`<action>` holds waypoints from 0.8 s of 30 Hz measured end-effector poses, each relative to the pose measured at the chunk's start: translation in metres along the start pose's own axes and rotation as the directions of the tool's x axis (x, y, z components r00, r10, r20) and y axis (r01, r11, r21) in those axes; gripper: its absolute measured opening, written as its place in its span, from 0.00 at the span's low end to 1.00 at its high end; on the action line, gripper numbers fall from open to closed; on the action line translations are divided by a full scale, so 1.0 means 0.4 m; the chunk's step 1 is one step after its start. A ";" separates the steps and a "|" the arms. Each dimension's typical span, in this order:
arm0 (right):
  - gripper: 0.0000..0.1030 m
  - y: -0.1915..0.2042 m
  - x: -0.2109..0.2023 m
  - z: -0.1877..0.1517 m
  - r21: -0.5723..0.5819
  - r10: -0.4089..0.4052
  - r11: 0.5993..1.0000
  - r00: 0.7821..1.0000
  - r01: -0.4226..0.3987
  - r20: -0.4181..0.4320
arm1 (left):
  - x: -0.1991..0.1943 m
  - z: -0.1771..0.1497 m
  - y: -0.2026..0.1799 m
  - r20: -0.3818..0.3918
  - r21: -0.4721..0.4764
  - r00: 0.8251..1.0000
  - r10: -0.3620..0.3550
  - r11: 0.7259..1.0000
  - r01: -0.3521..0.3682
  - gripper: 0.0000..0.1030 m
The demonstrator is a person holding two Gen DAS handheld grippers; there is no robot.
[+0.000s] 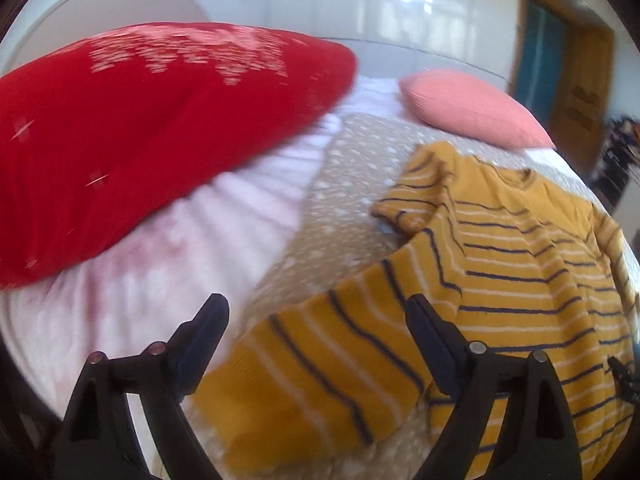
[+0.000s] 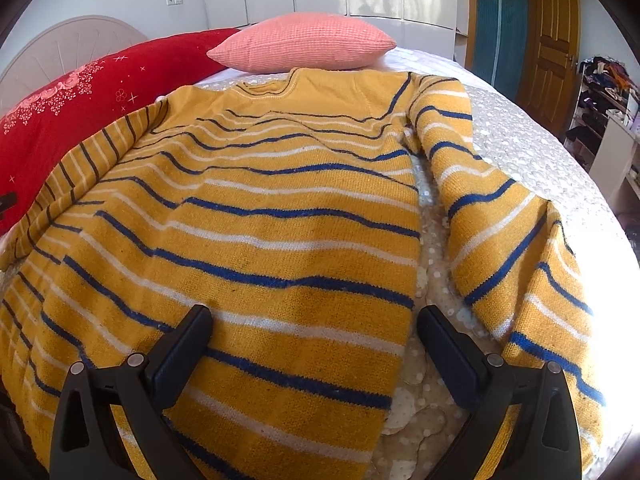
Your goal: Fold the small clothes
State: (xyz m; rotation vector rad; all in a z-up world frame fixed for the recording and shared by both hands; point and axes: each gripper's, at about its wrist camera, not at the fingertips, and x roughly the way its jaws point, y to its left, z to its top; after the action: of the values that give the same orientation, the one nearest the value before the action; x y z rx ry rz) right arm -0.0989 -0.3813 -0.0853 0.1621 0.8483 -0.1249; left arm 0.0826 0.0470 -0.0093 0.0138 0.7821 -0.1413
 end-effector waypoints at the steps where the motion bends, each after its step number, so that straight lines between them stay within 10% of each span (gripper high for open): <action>1: 1.00 0.001 0.000 0.000 0.003 0.003 1.000 1.000 -0.003 -0.005 | 0.026 0.014 -0.011 -0.021 0.032 0.999 -0.033 0.999 0.034 0.87; 4: 1.00 0.000 0.000 -0.001 0.005 0.005 1.000 1.000 -0.005 -0.008 | 0.087 0.019 -0.040 -0.104 0.078 0.991 -0.083 0.993 0.092 0.76; 6: 1.00 0.000 0.000 -0.001 0.003 0.003 1.000 1.000 -0.003 -0.001 | 0.126 0.022 -0.042 -0.211 0.084 0.975 -0.070 0.992 0.089 0.10; 8: 1.00 -0.001 0.000 0.000 0.003 0.004 1.000 1.000 -0.004 -0.003 | 0.122 0.014 -0.014 -0.231 0.052 0.971 -0.055 0.996 0.069 0.03; 12: 1.00 -0.002 0.001 0.000 0.004 0.008 1.000 1.000 -0.008 -0.016 | 0.064 0.024 0.102 -0.184 -0.086 0.981 0.057 0.994 -0.073 0.03; 18: 1.00 -0.003 0.001 0.001 0.003 0.007 1.000 1.000 -0.006 -0.008 | -0.004 0.007 0.231 -0.178 -0.212 0.943 0.281 0.925 -0.316 0.10; 21: 1.00 -0.004 0.001 0.001 0.003 0.007 1.000 1.000 -0.007 -0.006 | -0.045 -0.006 0.239 -0.160 -0.254 0.952 0.261 0.921 -0.296 0.19; 24: 1.00 -0.005 0.001 0.001 0.004 0.008 1.000 1.000 -0.008 -0.008 | -0.111 -0.012 0.200 -0.101 -0.276 0.977 0.189 0.938 -0.210 0.52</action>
State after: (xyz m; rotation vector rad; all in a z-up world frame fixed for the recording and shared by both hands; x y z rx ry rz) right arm -0.0987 -0.3832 -0.0856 0.1693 0.8551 -0.1184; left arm 0.0585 0.1319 0.0152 -0.1759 0.8637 0.1679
